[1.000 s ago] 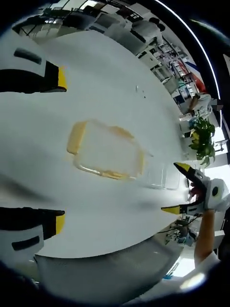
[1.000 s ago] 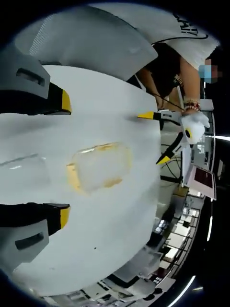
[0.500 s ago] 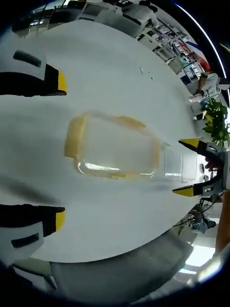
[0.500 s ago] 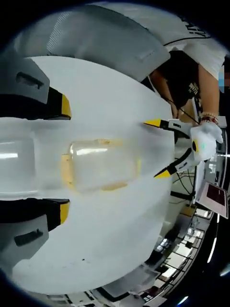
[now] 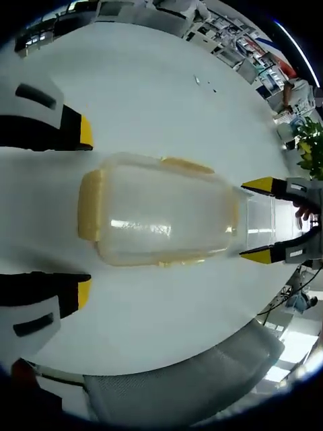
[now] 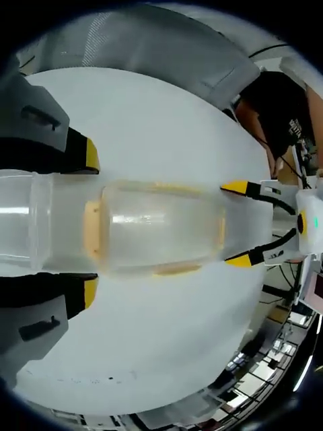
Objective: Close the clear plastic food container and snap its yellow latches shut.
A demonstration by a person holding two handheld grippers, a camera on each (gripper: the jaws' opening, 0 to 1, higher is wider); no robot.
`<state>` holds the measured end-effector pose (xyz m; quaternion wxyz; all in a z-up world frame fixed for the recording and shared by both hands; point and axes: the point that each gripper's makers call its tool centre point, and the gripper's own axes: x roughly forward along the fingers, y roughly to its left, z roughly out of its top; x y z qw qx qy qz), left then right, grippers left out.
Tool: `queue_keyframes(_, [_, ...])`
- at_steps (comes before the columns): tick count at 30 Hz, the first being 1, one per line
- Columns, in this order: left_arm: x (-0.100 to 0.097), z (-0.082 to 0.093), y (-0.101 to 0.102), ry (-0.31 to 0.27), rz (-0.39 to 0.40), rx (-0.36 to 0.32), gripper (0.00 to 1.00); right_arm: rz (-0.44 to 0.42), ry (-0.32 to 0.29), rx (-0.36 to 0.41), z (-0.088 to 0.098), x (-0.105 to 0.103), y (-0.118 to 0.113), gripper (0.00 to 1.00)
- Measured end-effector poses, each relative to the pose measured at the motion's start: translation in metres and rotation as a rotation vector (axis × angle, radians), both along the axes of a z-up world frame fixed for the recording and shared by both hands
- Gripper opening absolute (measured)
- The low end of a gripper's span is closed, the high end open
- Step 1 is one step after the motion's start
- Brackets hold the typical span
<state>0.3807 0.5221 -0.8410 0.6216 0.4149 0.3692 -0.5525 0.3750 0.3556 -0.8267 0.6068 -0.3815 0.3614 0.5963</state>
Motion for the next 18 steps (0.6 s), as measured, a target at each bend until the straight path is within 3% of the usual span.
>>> queue_keyframes(11, [-0.005, 0.000, -0.003, 0.055, -0.034, 0.034, 0.53, 0.048, 0.007, -0.050, -0.011, 0.003, 0.005, 0.47])
queue_keyframes(18, [-0.003, -0.001, -0.003, 0.084, -0.023, 0.047, 0.47, 0.031, 0.024, -0.060, -0.013, 0.004, 0.007, 0.39])
